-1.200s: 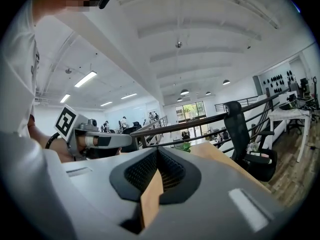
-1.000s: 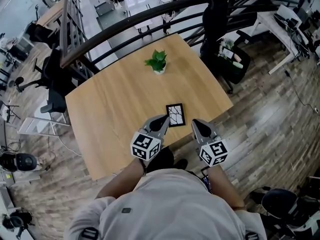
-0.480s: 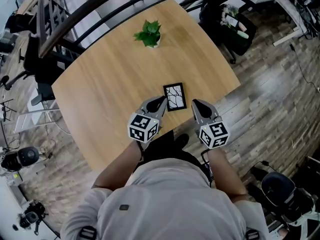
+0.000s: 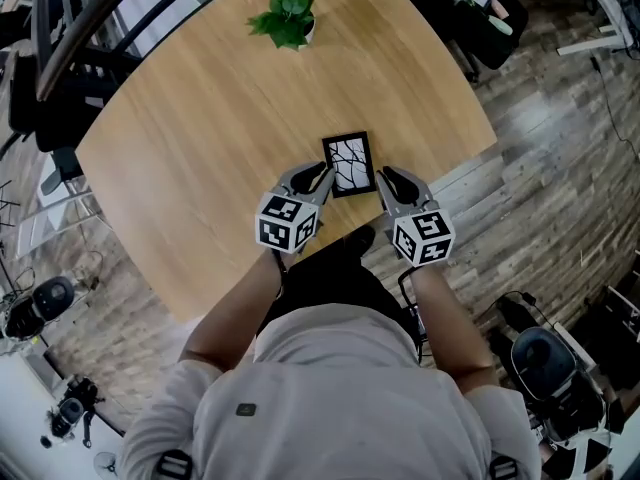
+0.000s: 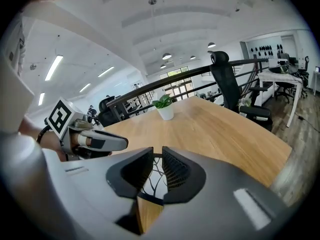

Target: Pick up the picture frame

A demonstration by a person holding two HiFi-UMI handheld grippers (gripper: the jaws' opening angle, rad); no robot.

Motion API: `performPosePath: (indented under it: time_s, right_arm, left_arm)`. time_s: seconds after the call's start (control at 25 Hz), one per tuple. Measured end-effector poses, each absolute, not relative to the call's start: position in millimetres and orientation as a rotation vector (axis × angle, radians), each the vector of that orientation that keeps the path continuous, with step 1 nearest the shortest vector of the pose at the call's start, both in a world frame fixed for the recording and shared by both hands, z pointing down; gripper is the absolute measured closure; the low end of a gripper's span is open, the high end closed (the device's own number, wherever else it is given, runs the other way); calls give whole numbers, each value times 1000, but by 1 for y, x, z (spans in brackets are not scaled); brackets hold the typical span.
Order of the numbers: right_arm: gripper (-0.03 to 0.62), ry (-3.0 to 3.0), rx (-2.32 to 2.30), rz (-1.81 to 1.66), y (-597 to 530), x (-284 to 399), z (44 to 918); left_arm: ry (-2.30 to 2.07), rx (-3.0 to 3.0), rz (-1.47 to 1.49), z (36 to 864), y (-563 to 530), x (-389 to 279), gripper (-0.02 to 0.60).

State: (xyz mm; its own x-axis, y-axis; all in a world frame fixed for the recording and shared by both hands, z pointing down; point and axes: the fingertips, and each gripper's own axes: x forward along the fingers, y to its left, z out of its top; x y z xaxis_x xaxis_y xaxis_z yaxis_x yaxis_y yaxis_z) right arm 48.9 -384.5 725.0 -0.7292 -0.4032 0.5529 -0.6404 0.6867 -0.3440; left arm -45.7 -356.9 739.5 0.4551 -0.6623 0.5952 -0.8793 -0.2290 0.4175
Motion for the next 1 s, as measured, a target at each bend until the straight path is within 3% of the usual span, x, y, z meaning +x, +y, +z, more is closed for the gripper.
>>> performPosePath:
  time_s: [0.52, 1.0]
  right_arm:
    - [499, -2305, 776, 836, -400, 33, 816]
    - [489, -2208, 761, 867, -399, 29, 864]
  left_arm:
    - [-1247, 1773, 447, 837, -359, -52, 479]
    - [-1235, 1681, 437, 876, -364, -52, 466]
